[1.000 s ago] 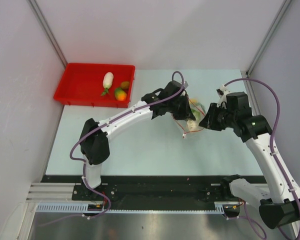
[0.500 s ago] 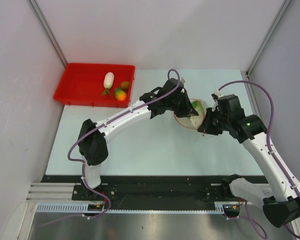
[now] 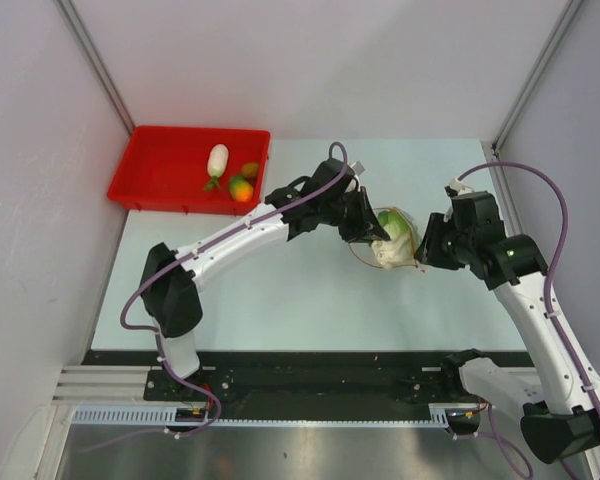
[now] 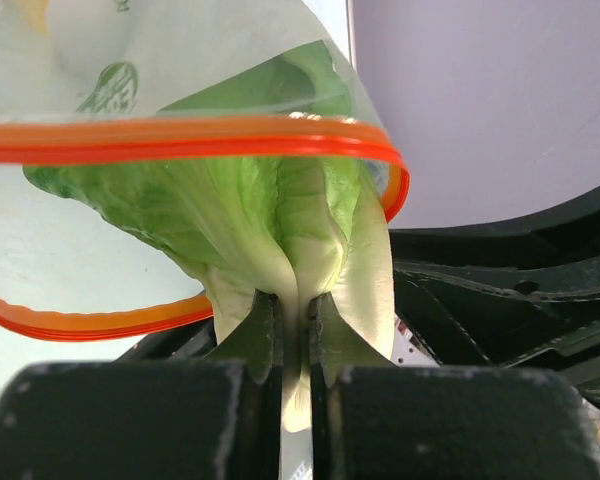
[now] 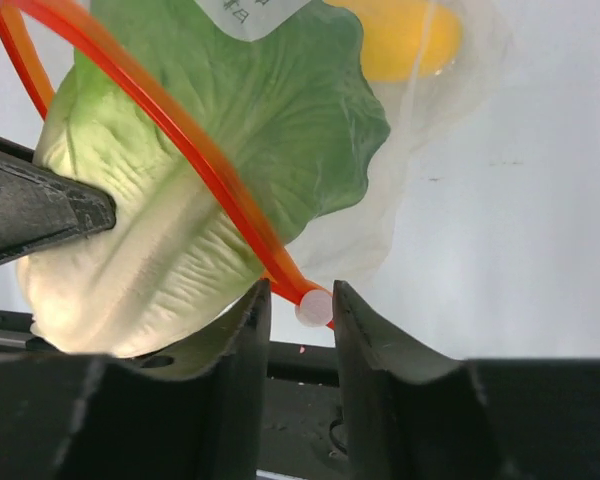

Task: Open the zip-top bag and remove the fake food

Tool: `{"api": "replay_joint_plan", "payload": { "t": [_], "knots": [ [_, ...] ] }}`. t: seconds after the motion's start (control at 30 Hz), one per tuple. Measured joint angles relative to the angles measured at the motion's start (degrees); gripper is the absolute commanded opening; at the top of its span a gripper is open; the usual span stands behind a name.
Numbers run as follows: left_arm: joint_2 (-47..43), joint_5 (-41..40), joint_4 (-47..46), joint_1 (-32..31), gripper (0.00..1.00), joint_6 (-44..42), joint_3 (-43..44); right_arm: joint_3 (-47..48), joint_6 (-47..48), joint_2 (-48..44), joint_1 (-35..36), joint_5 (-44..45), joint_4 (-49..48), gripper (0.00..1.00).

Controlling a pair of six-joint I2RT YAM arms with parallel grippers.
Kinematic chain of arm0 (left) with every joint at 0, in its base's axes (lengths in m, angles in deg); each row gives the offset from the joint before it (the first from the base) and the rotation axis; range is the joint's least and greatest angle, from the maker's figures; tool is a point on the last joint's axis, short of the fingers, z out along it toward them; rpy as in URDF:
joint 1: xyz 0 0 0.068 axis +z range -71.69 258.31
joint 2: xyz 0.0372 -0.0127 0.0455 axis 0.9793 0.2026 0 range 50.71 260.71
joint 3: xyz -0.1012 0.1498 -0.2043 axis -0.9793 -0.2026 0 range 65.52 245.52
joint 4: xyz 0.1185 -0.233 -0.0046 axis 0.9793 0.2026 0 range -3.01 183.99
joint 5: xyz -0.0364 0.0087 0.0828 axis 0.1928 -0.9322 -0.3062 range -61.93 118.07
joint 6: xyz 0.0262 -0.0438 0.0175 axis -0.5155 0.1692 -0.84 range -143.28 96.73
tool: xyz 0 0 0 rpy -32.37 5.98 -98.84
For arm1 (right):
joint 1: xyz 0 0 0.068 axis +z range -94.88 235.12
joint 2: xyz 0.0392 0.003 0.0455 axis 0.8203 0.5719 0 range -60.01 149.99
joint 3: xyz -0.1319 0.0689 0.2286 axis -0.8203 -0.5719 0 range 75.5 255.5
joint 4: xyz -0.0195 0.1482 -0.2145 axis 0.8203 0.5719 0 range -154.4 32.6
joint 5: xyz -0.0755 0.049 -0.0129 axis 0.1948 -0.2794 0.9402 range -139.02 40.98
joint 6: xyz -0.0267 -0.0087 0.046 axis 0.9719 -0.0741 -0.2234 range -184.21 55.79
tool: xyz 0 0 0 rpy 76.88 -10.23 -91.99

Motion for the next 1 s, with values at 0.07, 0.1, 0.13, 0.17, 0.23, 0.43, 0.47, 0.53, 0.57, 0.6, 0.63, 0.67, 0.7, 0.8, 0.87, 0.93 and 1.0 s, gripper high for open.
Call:
{"api": "replay_joint_plan", "payload": {
  "t": [0.07,0.1,0.13,0.17,0.23,0.43,0.47,0.53,0.57,0.6,0.63,0.67,0.7,0.8,0.87,0.93,1.0],
  "knots": [
    [0.0,0.0,0.5,0.0,0.0,-0.7,0.0,0.0,0.5,0.1,0.0,-0.1,-0.2,0.41],
    [0.0,0.0,0.6,0.0,0.0,-0.9,0.0,0.0,0.7,0.2,0.0,-0.2,-0.4,0.42],
    [-0.1,0.0,0.7,0.0,0.0,-1.0,0.0,0.0,0.9,0.4,0.0,-0.6,-0.7,0.42],
    [-0.2,0.1,0.7,0.0,0.0,-1.1,0.0,0.0,0.9,0.7,0.0,-0.9,-0.9,0.42],
    [-0.3,0.1,0.7,0.0,0.0,-1.5,0.0,0.0,1.0,1.6,0.0,-1.4,-1.2,0.42],
    [-0.3,0.0,2.0,0.3,0.0,-2.7,0.0,0.0,1.2,4.4,1.1,-1.6,-2.8,0.19],
    [-0.3,0.0,2.2,0.3,0.0,-3.0,0.0,0.0,1.1,4.8,1.3,-1.6,-3.2,0.15],
    [-0.3,0.0,2.7,0.3,0.0,-3.7,0.0,0.0,1.2,5.3,1.4,-1.6,-3.8,0.08],
    [-0.5,0.1,3.1,0.3,0.0,-4.1,0.0,0.0,1.2,5.6,1.4,-1.5,-4.2,0.05],
    [-0.7,0.3,3.5,0.3,0.0,-4.6,0.0,0.0,1.3,5.8,1.4,-1.4,-4.3,0.01],
    [-1.0,0.7,4.2,0.3,0.0,-5.6,0.0,0.0,1.5,6.2,1.4,-1.1,-4.6,0.0],
    [-1.5,1.2,5.0,0.3,0.0,-6.8,0.0,0.0,1.6,6.4,1.4,-1.0,-4.6,0.0],
    [-1.9,1.6,5.6,0.3,0.0,-7.8,0.0,0.0,1.8,6.5,1.4,-0.7,-4.6,0.0],
    [-4.1,3.2,8.1,0.3,0.0,-11.8,0.0,0.0,2.3,6.6,1.5,0.4,-4.6,0.0],
    [-6.6,4.4,9.2,0.3,0.0,-14.6,-0.7,0.0,2.7,6.6,1.5,1.3,-4.6,0.0],
    [-10.9,5.9,9.0,0.3,0.0,-17.2,-3.8,0.0,3.1,6.7,1.6,2.0,-4.6,0.0],
    [-16.6,7.2,8.8,0.3,0.0,-19.8,-8.1,0.0,3.6,6.7,1.5,2.8,-4.6,0.0]
  ]
}}
